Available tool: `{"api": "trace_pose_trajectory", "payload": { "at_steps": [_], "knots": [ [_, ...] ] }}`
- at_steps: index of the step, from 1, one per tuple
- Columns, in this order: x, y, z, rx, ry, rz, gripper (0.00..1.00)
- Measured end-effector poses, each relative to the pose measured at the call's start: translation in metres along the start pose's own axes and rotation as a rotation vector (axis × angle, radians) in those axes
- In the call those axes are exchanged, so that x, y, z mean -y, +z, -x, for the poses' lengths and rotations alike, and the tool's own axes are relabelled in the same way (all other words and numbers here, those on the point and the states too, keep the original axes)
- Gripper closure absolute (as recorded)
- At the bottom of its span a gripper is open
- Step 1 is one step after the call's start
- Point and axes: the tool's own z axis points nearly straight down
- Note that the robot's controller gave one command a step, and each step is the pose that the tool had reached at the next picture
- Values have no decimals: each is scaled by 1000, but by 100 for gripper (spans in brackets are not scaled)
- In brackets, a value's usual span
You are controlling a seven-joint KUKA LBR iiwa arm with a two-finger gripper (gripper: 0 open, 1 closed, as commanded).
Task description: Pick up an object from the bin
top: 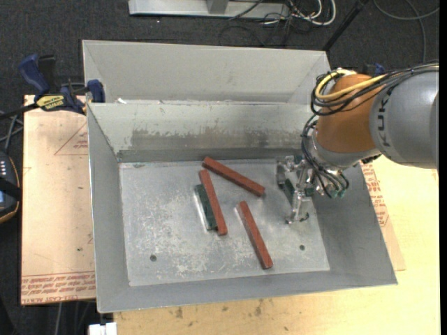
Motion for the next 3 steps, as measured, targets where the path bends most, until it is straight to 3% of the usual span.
{"api": "trace_pose_trajectory", "payload": {
  "at_steps": [1, 2, 3],
  "knots": [
    [0, 0, 0, 0, 0, 0, 0],
    [-39, -13, 16, -3, 7, -1, 0],
    [-76, -12, 32, 2, -117, 2, 0]
  ]
}}
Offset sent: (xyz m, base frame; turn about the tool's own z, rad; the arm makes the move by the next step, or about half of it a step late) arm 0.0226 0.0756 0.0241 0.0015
